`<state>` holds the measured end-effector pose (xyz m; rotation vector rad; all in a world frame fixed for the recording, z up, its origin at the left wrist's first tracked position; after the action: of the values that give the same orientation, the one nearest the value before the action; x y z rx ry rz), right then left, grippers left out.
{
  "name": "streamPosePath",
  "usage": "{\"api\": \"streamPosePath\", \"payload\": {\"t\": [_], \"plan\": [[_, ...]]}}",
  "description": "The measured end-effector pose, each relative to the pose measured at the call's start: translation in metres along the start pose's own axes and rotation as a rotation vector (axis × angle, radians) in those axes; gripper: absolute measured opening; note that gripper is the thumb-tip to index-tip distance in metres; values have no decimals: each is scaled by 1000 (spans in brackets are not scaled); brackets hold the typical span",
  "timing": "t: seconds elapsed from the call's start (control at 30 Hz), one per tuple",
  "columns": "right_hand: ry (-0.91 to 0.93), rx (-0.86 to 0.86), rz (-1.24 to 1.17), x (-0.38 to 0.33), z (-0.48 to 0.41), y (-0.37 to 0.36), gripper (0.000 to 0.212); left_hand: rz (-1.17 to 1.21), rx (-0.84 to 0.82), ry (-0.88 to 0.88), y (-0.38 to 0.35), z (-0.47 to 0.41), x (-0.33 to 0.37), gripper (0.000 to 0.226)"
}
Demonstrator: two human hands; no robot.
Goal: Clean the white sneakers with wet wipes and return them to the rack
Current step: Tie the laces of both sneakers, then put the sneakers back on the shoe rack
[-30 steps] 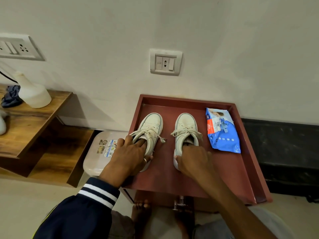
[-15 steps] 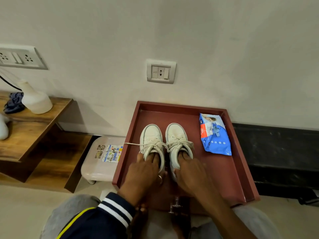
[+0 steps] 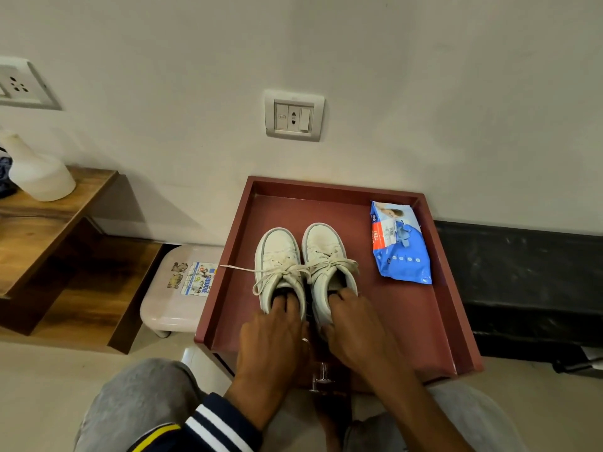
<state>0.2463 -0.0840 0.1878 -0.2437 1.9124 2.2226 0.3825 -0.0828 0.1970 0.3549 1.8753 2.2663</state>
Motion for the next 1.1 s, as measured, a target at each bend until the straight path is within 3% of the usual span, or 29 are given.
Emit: {"api": "streamPosePath", "payload": {"t": [0.17, 0.33, 0.57, 0.7, 0.9, 1.1], "plan": [[7, 23, -48, 0, -2, -4, 52, 59, 54, -6, -10, -4, 2, 59], [23, 131, -66, -5, -7, -17, 33, 190, 117, -9, -13, -21, -3, 58], [4, 277, -76, -9, -46, -7, 38, 249, 187, 22, 3, -72, -5, 47], [-28, 290, -84, -9, -54, 10, 27, 273, 235, -32, 8, -80, -6, 39], [1, 413, -66, -24, -14, 56, 23, 220, 354, -82, 52, -41, -11, 50], [104, 649, -62, -60, 61, 152, 14, 208, 662, -108, 150, 49, 3, 55]]}}
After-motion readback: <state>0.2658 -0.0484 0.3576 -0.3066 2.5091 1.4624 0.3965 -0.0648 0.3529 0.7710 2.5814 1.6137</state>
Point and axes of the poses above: each hand's wrist, its own z-axis away from the middle knuckle, its own y-axis out of the back of the hand, x = y × z, the point moved 3 cm from there along -z, towards the middle knuckle, and after that the axes turned 2 degrees about -y, right-handed, at the moved point
